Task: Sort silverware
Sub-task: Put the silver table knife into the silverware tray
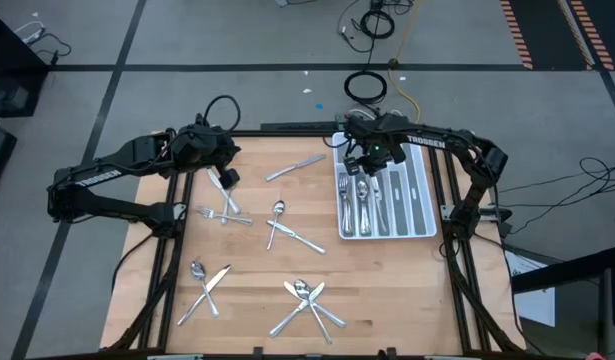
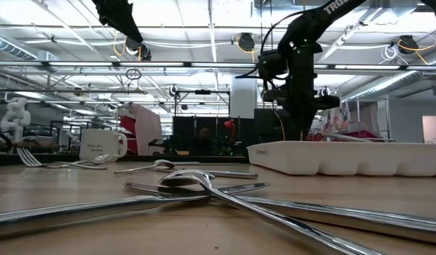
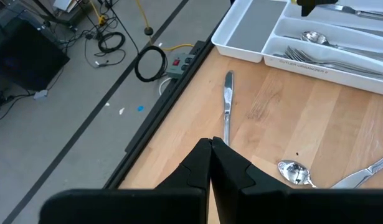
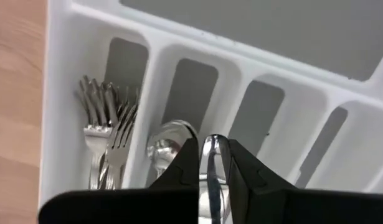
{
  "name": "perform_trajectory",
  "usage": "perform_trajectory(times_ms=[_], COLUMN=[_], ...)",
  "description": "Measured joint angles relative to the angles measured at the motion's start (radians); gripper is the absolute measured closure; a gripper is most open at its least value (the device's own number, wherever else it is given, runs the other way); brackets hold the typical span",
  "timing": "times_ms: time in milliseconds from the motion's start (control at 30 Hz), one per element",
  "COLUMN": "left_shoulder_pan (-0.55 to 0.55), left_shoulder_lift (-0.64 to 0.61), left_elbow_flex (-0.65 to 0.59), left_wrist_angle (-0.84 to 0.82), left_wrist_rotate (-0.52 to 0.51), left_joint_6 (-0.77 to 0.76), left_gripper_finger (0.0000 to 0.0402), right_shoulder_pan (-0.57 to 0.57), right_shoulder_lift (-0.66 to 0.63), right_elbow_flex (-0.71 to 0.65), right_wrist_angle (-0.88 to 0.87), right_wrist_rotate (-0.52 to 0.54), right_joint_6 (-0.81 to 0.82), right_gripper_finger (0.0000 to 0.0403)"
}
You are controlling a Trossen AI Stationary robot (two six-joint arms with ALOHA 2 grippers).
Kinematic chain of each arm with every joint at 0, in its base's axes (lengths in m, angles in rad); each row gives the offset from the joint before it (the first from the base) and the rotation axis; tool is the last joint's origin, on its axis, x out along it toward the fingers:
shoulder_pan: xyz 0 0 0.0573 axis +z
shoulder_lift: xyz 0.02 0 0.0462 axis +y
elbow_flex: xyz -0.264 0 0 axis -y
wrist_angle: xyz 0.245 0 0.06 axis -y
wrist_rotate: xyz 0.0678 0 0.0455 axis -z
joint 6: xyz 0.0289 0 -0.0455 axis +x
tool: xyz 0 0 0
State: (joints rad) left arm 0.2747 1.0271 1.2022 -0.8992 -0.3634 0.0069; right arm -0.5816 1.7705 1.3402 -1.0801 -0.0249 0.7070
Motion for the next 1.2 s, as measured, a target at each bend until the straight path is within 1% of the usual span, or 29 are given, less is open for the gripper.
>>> perform_trajectory(times_ms=[67,167,333,433,533,633,700,900,1000,1100,1200], left_shoulder_pan=[0.0,0.0,0.0,0.0,0.0,0.0,0.0,0.0,0.0,0.0,0.0], left_shoulder_lift=[0.0,0.0,0.0,0.0,0.0,0.0,0.0,0.0,0.0,0.0,0.0], left_elbow_flex=[0.0,0.0,0.0,0.0,0.0,0.0,0.0,0.0,0.0,0.0,0.0], left_wrist_angle=[0.0,0.0,-0.001,0.0,0.002,0.003,0.003,0.001,0.001,0.001,0.001], left_wrist_rotate=[0.0,0.0,0.0,0.0,0.0,0.0,0.0,0.0,0.0,0.0,0.0], left_joint_6=[0.0,0.0,0.0,0.002,0.001,0.001,0.001,-0.001,-0.002,-0.029,-0.073], left_gripper_finger=[0.0388,0.0388,0.0388,0.0388,0.0388,0.0388,0.0388,0.0388,0.0388,0.0388,0.0388], right_shoulder_pan=[0.001,0.001,-0.009,-0.026,-0.038,-0.04,-0.038,-0.038,-0.038,-0.038,-0.029], right_shoulder_lift=[-0.011,-0.051,-0.165,-0.219,-0.246,-0.247,-0.247,-0.245,-0.245,-0.245,-0.255], right_elbow_flex=[-0.025,-0.103,-0.29,-0.376,-0.426,-0.442,-0.442,-0.444,-0.444,-0.44,-0.401], right_wrist_angle=[0.009,0.058,0.234,0.316,0.362,0.392,0.407,0.411,0.408,0.403,0.386], right_wrist_rotate=[0.003,0.011,0.019,0.016,0.012,0.015,0.015,0.046,0.05,0.05,0.023], right_joint_6=[0.011,0.045,0.112,0.12,0.127,0.095,0.074,0.069,0.051,0.02,-0.051], right_gripper_finger=[0.0391,0.0391,0.0391,0.0391,0.0391,0.0388,0.0367,0.0258,0.0217,0.0196,0.0192])
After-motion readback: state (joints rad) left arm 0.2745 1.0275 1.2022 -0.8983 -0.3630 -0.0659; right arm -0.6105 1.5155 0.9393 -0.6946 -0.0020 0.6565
